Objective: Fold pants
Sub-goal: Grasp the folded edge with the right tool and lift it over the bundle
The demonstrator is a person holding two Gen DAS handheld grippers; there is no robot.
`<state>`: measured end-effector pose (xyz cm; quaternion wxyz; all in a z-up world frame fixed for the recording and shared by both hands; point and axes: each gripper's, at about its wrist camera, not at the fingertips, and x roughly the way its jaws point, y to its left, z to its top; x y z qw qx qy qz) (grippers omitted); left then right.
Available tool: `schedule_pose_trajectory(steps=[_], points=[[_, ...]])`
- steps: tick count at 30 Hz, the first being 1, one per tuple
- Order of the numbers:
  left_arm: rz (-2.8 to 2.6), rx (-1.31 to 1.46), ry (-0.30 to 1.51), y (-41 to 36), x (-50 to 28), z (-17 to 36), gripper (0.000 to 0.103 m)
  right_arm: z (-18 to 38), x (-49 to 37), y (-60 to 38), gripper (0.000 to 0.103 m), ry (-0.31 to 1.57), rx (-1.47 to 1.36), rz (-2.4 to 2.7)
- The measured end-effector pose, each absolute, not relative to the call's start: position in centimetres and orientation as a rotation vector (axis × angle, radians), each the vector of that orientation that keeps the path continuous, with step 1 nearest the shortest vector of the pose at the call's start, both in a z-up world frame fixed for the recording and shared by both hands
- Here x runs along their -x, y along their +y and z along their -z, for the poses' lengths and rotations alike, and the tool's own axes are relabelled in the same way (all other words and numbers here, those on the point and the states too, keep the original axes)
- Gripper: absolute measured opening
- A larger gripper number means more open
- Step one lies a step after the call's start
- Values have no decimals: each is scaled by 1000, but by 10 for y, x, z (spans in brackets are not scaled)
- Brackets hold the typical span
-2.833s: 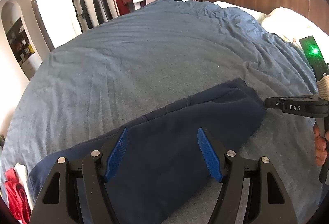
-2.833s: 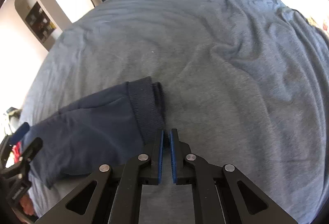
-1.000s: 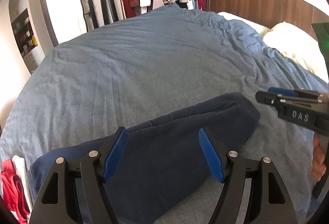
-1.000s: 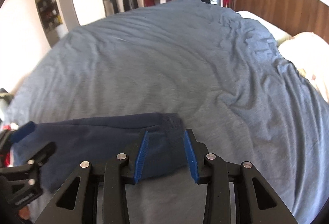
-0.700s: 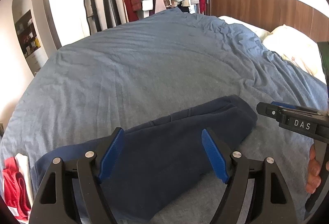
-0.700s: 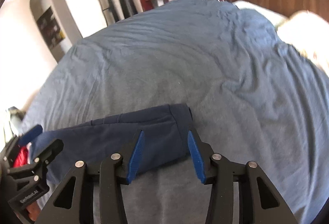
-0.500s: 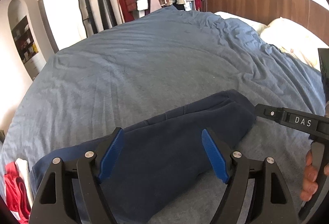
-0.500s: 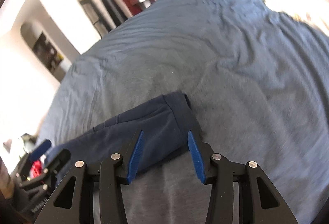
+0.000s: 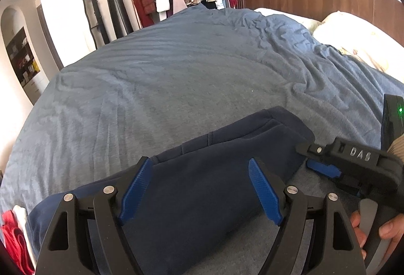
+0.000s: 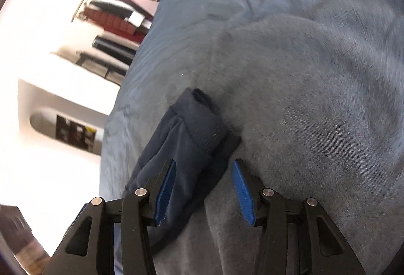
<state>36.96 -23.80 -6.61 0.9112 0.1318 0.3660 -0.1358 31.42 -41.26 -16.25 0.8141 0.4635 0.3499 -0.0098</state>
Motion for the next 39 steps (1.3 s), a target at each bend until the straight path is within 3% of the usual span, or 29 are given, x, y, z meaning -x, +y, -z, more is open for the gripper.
schedule_pose_trajectory(steps=[20,25,39], points=[[243,-252,786,-233,-386,72,79,182,-339,-429,51,761,-1075,47],[223,-221,802,-224,-388,71,79,167,-337,-421,30,745,-981,41],[202,-146,810,-182,-389,51,79,75,-331,-368,26,684,-483,21]])
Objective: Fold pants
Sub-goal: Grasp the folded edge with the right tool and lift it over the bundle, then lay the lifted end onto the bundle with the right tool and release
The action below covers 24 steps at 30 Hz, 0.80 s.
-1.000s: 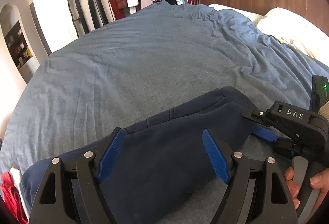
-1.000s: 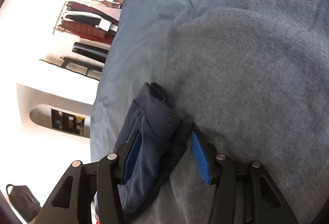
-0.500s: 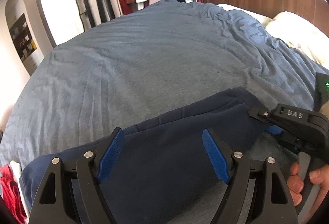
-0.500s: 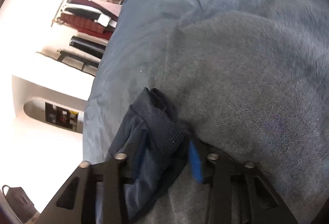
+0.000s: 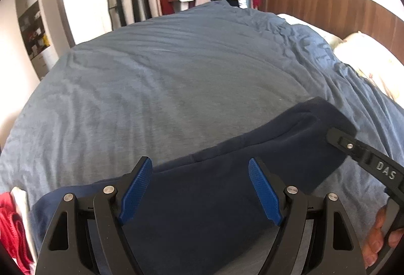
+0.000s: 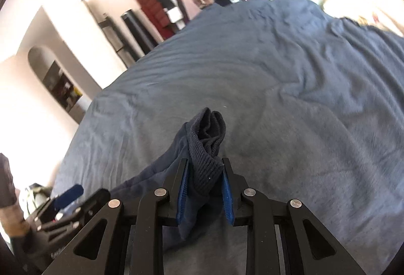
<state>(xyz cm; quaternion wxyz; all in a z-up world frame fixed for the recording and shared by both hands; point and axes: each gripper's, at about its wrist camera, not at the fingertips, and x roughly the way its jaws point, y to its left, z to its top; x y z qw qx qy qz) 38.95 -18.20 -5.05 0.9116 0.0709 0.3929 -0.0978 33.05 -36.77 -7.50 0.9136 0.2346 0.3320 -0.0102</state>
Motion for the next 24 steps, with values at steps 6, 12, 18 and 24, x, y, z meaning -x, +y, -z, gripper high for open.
schedule_pose_trajectory(steps=[6,12,18,24], points=[[145,-178,809,-142,-373,47,79,55,-330,-345,25,660,-408,-8],[52,-193,790,-88,-348,36,79,27,-328,-305,25,631,-321,-60],[9,-111,799,-43,-336,20,79,7,-330,-253,25,633,-216,-123],[-43,-66,786,-3,-323,9,80,-6,-328,-208,25,644,-154,-187]])
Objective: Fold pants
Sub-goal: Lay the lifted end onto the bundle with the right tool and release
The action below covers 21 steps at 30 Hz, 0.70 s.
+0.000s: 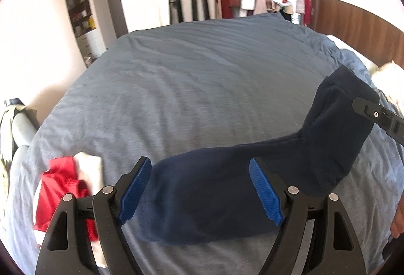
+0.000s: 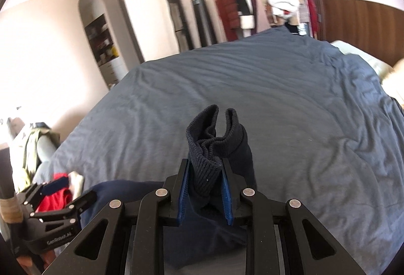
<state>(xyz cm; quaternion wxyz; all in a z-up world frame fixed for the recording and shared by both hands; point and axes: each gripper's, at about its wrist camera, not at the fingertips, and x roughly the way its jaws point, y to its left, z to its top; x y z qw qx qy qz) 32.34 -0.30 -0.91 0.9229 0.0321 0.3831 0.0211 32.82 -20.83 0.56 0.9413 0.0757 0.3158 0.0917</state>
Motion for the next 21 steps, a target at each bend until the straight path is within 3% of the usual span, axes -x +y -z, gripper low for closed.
schedule_pose_trajectory(steps=[11,21], points=[[-142,-3,782,74,-299,2,80,-27,-320,-122,24,641,-49,-310],[-161,63,811,130,-287,6,81,-10,-317,-43,24,698,42,-407]])
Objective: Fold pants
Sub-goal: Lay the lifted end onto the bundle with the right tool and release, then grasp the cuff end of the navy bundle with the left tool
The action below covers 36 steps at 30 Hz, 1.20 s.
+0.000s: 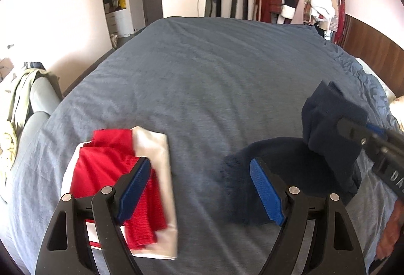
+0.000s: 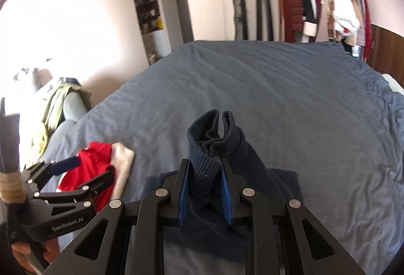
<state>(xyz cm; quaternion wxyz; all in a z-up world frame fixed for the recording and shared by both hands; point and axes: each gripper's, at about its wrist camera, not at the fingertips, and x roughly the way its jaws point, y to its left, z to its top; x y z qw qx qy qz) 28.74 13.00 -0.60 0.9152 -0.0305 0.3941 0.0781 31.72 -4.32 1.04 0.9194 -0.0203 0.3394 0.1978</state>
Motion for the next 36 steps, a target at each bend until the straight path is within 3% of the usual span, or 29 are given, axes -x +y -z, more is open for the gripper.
schedule_pose_trajectory(steps=[17,20,24,36], points=[[-208,75,818,170,-276,18,81,56,-316,19,25,889,146,-469],[-216,78,817,174,-274,18,81,63,-315,24,27,927,120,-489],[-224,75,817,178,-273,18,81,68,-312,28,42,962,42,-554],[81,57,848,159,-296,13,81,34,-270,-3,43,811,-29,-386]])
